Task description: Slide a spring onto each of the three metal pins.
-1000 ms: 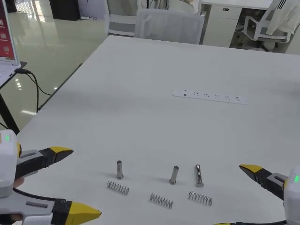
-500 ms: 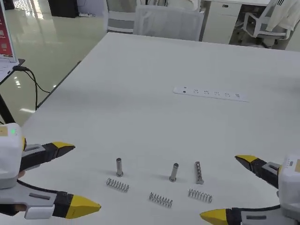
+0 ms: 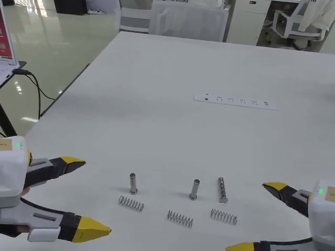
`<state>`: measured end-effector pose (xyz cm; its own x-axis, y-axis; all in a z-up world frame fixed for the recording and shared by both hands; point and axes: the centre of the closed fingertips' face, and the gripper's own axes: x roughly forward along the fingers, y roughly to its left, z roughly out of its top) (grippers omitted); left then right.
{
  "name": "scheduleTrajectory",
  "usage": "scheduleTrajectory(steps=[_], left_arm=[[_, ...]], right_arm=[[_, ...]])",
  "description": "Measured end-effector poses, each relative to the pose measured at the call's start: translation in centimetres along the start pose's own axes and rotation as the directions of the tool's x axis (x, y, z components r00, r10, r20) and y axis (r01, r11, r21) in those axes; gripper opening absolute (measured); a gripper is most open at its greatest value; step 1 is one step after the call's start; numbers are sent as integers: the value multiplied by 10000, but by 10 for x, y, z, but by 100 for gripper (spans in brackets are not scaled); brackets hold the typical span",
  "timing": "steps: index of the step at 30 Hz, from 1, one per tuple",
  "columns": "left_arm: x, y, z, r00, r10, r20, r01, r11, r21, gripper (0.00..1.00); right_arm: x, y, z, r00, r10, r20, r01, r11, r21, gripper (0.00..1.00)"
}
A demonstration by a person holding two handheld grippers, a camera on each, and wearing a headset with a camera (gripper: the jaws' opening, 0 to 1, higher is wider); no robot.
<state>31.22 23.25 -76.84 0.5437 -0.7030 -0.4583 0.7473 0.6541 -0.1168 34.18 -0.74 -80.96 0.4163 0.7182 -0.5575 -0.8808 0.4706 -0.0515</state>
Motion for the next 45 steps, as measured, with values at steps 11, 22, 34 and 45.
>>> scheduleTrajectory(steps=[11,22,34,45], left_arm=[[3,-1,-4,9999,-23,-147,22,10000,-35,95],[-1,-1,-4,9999,65,-98,-66,9999,-102,94],[1,-2,-4,9999,102,-96,-103,9998,-154,93],[-1,0,0,9998,197,-16,-197,9997,-115,92]], right_arm=[[1,2,-5,9999,70,-90,-70,10000,-5,96],[0,5,-10,9993,181,-312,-183,9998,-60,94],[1,-1,0,9996,183,-193,-179,9997,176,88],[9,-20,17,9997,-235,-96,242,9965,805,79]])
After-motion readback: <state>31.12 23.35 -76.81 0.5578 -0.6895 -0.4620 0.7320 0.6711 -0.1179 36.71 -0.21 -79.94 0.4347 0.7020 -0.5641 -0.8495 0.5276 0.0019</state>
